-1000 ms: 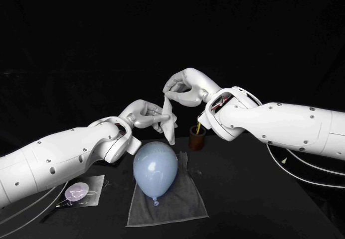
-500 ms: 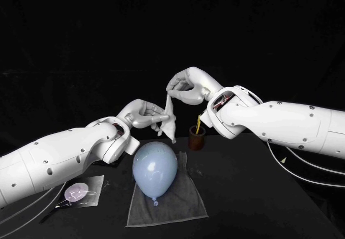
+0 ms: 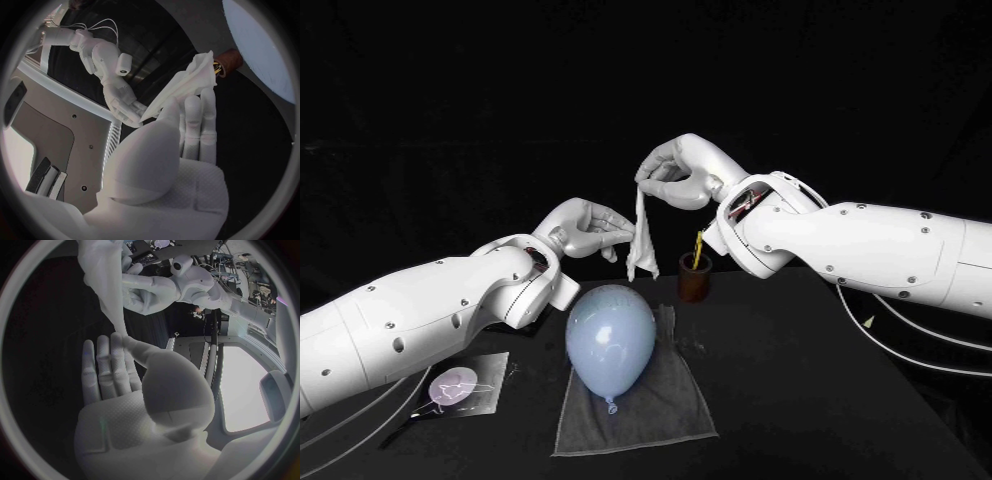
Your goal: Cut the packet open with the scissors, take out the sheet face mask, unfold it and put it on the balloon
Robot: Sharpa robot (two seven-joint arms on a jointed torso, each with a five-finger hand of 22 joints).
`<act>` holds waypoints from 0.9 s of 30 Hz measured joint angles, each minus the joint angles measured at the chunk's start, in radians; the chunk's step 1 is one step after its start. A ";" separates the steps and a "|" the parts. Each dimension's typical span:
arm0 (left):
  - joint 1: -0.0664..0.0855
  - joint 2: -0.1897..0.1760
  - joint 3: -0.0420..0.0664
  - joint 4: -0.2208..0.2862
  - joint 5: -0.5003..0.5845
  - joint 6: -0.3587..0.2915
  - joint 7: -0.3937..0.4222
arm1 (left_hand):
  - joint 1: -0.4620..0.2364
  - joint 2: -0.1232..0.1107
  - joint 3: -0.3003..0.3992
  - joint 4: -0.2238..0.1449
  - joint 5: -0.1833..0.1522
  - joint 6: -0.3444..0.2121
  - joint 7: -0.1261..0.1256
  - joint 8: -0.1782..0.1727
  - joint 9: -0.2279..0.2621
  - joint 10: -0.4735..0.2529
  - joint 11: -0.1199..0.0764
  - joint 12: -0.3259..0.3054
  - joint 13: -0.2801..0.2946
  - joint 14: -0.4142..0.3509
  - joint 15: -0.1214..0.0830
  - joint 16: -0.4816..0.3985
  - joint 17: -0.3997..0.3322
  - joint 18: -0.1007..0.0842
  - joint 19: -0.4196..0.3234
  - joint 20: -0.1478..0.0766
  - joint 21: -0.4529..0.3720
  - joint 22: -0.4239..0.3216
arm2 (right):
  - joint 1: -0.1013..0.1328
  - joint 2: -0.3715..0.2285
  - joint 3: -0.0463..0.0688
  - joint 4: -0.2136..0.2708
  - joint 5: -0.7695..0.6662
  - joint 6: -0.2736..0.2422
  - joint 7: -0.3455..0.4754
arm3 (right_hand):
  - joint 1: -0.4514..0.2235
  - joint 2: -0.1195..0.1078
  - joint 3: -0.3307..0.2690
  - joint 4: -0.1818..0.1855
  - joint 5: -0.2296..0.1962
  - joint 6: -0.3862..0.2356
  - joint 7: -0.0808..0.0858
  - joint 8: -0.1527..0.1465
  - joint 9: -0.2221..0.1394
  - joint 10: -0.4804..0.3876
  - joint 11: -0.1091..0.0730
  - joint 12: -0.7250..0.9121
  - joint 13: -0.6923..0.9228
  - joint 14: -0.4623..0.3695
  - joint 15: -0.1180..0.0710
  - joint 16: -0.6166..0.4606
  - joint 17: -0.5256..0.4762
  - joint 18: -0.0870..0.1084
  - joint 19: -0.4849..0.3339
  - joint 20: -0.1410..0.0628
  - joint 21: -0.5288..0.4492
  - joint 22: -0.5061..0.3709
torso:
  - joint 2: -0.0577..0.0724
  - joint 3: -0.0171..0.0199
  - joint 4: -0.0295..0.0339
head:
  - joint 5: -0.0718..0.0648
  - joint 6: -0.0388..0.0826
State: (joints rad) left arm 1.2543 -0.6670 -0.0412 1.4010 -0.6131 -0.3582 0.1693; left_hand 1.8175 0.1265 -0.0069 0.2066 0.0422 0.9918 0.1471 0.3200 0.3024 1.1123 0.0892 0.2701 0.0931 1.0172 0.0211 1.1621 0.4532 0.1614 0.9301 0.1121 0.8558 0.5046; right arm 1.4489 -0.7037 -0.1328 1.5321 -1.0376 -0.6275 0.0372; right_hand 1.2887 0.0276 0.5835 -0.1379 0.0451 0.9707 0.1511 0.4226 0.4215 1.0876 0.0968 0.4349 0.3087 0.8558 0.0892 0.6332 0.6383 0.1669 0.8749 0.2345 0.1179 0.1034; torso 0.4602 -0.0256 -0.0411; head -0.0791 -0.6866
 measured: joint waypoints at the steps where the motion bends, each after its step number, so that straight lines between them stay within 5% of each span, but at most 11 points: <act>1: 0.000 0.000 0.000 0.000 0.000 -0.002 0.001 | -0.003 -0.005 0.017 0.002 -0.001 0.000 0.000 0.005 0.000 0.005 -0.002 0.000 -0.001 0.005 -0.001 0.004 0.000 0.000 -0.007 0.000 0.014 0.009 | 0.000 0.000 0.000 0.000 0.000 0.000 0.000 | 0.000 0.000 0.000 0.000 0.000 0.000 0.000 0.000 0.000 0.000 0.000 0.000 0.000 0.000 0.000 0.000 0.000 -0.004 0.000 0.000 0.000 0.000 | 0.000 -0.0001 0.0000 | 0.000 0.000; 10: 0.000 0.002 0.000 0.000 -0.001 -0.016 0.006 | -0.127 -0.173 0.338 0.019 0.011 -0.004 0.004 0.043 0.000 0.021 -0.003 0.000 0.000 0.020 0.004 0.018 0.009 0.012 -0.059 0.010 0.111 0.085 | 0.000 0.000 0.000 0.001 0.002 0.000 0.000 | 0.000 0.000 0.002 0.002 0.000 -0.001 0.001 0.000 0.000 0.000 0.000 0.004 0.000 0.000 0.000 0.000 0.000 0.010 0.000 0.000 0.000 0.000 | 0.000 0.0000 0.0000 | 0.002 -0.001; 16: 0.000 0.001 0.000 0.000 -0.002 -0.015 -0.003 | -0.260 -0.253 0.300 0.070 0.010 -0.029 0.010 0.030 0.014 0.012 0.006 0.000 0.006 0.028 0.010 0.034 0.015 0.013 -0.064 0.015 0.088 0.068 | -0.001 0.000 0.000 0.006 0.004 0.000 0.000 | 0.000 0.000 0.003 0.003 -0.001 0.001 -0.001 0.000 0.000 0.000 0.000 0.004 0.001 0.000 0.000 0.000 -0.001 0.010 0.000 0.000 0.000 0.001 | 0.000 0.0001 0.0003 | 0.002 -0.001; 27: 0.000 0.004 0.000 -0.003 -0.015 0.000 -0.037 | -0.362 -0.306 0.243 0.083 0.010 -0.045 0.022 0.020 0.002 -0.005 0.022 0.005 0.018 0.019 0.019 0.041 0.019 0.013 -0.047 0.031 0.049 0.034 | -0.002 0.000 0.000 0.012 0.007 -0.001 0.001 | 0.000 0.000 0.003 0.003 -0.001 0.001 -0.001 0.000 0.000 -0.002 -0.002 0.004 0.001 0.000 0.000 0.000 -0.002 0.010 0.000 0.000 0.000 0.001 | 0.000 -0.0003 0.0004 | 0.002 -0.001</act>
State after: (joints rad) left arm 1.2543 -0.6627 -0.0412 1.3980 -0.6280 -0.3582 0.1327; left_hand 1.4550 -0.1791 0.2358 0.2895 0.0520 0.9473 0.1693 0.3402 0.3040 1.1078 0.1110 0.2751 0.1109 1.0364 0.0399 1.2033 0.4719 0.1741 0.8828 0.1434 0.9044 0.5387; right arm 1.4470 -0.7038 -0.1328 1.5441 -1.0303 -0.6289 0.0378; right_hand 1.2885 0.0275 0.5863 -0.1349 0.0437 0.9721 0.1497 0.4226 0.4215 1.0859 0.0952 0.4391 0.3094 0.8558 0.0892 0.6332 0.6360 0.1768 0.8749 0.2346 0.1179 0.1040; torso 0.4601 -0.0259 -0.0407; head -0.0770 -0.6875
